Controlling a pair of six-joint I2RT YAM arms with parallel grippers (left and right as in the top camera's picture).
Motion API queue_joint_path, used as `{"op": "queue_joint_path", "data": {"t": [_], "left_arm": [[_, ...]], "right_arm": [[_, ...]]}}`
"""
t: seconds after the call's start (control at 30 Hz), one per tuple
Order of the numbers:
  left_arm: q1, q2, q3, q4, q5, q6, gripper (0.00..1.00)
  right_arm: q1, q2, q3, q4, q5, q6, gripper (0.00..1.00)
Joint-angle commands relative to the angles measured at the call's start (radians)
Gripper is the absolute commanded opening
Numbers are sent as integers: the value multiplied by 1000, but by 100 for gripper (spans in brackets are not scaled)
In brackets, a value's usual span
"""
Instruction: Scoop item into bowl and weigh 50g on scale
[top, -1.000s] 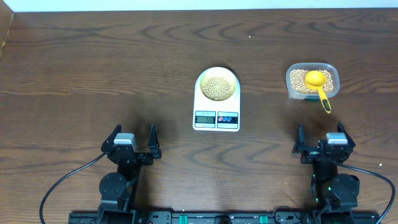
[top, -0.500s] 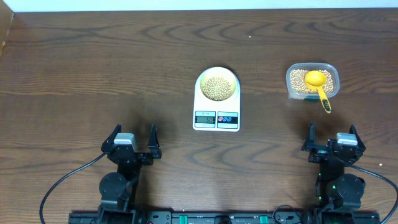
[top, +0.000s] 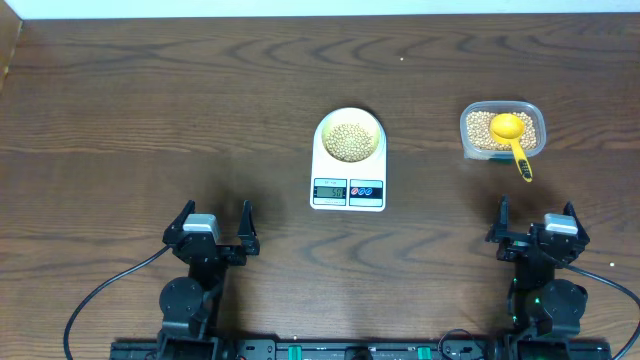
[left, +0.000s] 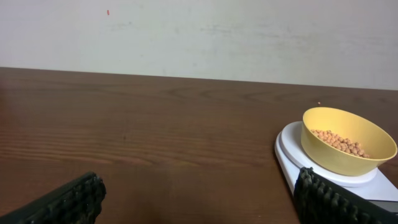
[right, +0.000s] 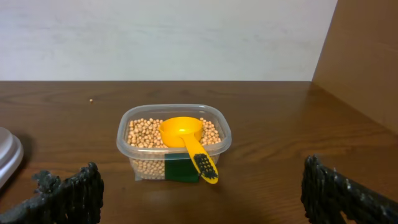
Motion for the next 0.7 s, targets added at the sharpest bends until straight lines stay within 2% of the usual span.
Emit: {"op": "queue_joint_path", "data": {"t": [0.0,0.2,0.67], "left_arm": [[5,-7,-15,-42,-10,-13,99],[5,-7,-15,-42,-10,-13,99],[5,-7,-15,-42,-10,-13,99]], "right_arm": [[14,-7,-1,-4,1,16,99],[73,-7,-1,-4,0,16,99],[74,-7,-1,-4,0,16,99]]}}
